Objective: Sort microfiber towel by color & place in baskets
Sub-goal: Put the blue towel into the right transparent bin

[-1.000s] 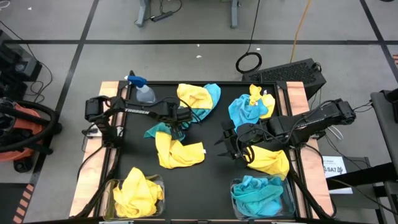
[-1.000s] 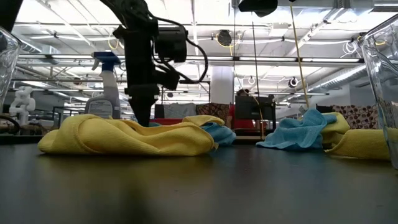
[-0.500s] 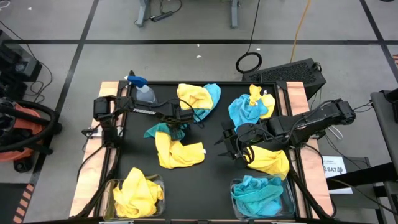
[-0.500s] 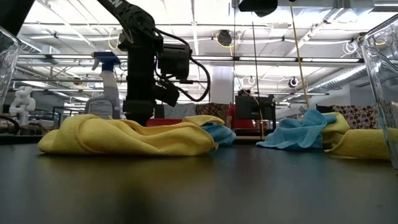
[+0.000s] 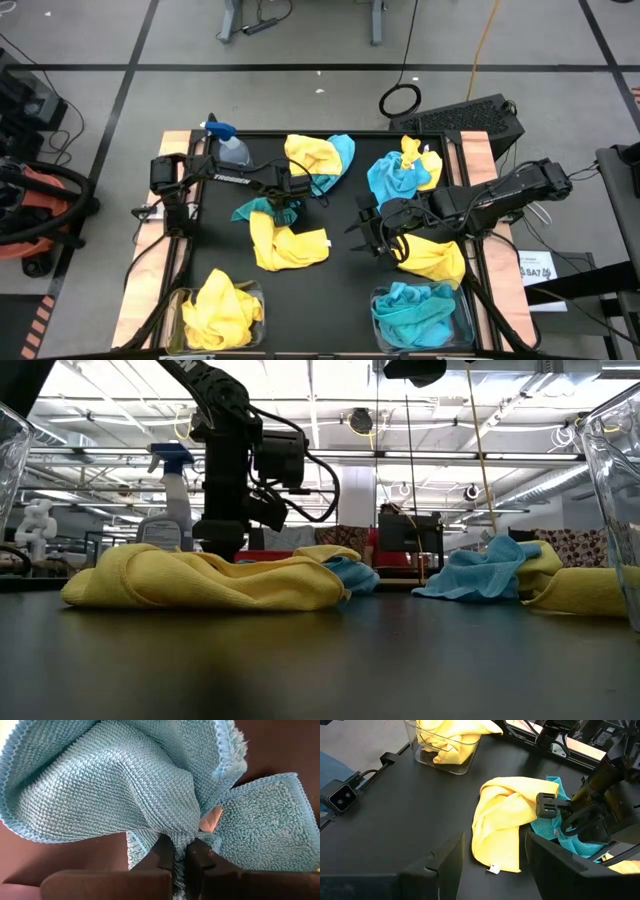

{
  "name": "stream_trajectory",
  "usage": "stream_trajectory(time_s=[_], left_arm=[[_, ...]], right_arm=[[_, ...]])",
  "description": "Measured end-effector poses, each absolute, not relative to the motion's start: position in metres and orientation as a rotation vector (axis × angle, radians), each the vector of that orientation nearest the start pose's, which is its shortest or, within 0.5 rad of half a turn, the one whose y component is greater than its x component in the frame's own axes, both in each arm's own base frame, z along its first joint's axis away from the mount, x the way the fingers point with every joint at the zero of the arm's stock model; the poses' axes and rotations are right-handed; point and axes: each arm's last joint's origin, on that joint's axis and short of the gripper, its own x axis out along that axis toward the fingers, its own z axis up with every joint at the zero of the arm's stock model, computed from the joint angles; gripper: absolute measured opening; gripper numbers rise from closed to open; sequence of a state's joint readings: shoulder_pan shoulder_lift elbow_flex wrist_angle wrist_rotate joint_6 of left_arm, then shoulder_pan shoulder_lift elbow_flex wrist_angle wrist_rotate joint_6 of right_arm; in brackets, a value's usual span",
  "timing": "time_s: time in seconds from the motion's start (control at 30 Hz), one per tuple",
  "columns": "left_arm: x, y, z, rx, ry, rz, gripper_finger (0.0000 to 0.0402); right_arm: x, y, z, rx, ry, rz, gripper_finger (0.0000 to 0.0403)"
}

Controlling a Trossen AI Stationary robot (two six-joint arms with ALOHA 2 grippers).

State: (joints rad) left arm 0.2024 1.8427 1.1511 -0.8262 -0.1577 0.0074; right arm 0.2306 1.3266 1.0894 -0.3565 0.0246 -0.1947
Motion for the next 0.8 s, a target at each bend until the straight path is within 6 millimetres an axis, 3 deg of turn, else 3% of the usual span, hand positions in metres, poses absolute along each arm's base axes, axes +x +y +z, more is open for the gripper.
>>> stream_trajectory(time_s=[0.53, 0.8], left_arm=[[0.316, 0.069, 0.153, -0.016, 1.517, 0.278, 0.001], [0.312, 0.06, 0.178, 0.021, 1.44, 0.281, 0.001]], right_arm=[[0.284, 0.066, 0.311, -0.258, 0.514, 0.253, 0.0203], [0.287, 0.067, 0.318, -0.249, 0.435, 0.247, 0.0203]])
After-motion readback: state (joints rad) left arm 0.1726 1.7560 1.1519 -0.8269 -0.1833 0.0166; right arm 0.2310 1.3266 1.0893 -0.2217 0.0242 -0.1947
